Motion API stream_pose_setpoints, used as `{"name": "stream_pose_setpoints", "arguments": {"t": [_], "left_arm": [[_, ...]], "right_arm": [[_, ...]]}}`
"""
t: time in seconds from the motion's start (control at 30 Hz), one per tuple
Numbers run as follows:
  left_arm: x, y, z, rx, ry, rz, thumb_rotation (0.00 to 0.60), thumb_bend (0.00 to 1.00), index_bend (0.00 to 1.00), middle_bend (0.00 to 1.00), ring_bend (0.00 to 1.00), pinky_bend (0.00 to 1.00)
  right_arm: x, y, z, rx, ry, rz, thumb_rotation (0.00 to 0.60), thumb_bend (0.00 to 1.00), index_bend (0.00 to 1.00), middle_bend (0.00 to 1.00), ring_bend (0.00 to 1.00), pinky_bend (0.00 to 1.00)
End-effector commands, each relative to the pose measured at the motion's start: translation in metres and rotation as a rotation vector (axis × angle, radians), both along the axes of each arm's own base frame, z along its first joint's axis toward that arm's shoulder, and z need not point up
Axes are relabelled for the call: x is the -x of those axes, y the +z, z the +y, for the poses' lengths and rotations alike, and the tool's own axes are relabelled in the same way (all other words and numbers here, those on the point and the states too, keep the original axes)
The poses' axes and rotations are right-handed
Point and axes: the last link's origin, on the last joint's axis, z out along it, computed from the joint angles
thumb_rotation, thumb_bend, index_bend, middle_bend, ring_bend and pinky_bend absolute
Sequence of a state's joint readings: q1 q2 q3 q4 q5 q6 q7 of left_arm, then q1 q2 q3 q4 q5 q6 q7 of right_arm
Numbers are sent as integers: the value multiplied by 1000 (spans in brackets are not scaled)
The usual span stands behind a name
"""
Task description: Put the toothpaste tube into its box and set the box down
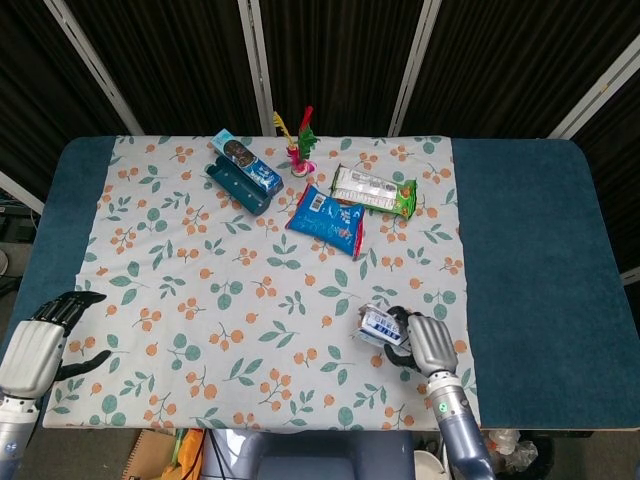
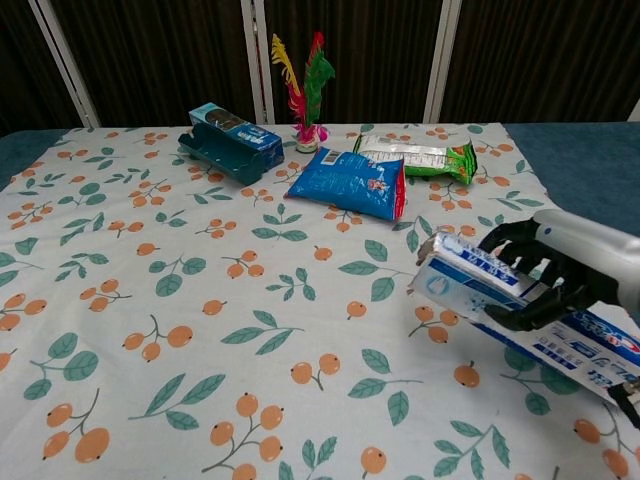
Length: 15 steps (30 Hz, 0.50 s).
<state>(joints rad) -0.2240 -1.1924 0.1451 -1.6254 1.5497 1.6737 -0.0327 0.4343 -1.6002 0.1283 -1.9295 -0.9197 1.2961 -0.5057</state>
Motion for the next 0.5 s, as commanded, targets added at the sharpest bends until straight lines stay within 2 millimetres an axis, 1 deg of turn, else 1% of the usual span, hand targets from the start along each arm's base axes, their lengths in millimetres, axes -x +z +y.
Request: {"name": "stream_pose_setpoints", "arguments": {"t": [0.03,0.07,0.1,0.2,0.3,0.37,0.4,0.43,0.5], "left_arm": [[1,-1,0,5,15,-9,600,38,200,213,192,271],[2,-2,0,9,19,-6,600,38,198,208,188,265],[2,-3,0,12,22,-3,600,38,195,204,184,264],[3,-3,0,14,26,2,600,37,190,198,183,264],[5,-3,0,13,33,8,600,37,184,190,171,263],[7,-2,0,16,50,7,600,37,177,183,164,254],[8,-2,1,20,59,12,600,37,175,180,162,249],[9,-2,1,23,62,16,600,37,172,174,157,239],[9,-2,1,27,68,24,600,37,169,161,148,226]], "right_arm": [[-12,-12,4,-39,30,-3,600,356,6,153,48,170],[-16,-13,4,-47,41,-4,600,346,0,91,14,120],[-19,-14,5,-51,48,-3,600,336,0,52,0,90],[-26,-9,3,-50,65,4,600,328,0,28,0,75],[-21,5,2,-29,66,26,600,328,0,28,0,75],[-4,25,4,-5,70,102,600,327,0,28,0,75],[13,42,11,8,83,176,600,327,0,28,0,74],[24,52,16,12,92,215,600,327,0,28,0,74],[37,65,23,15,105,256,600,327,0,28,0,74]]}}
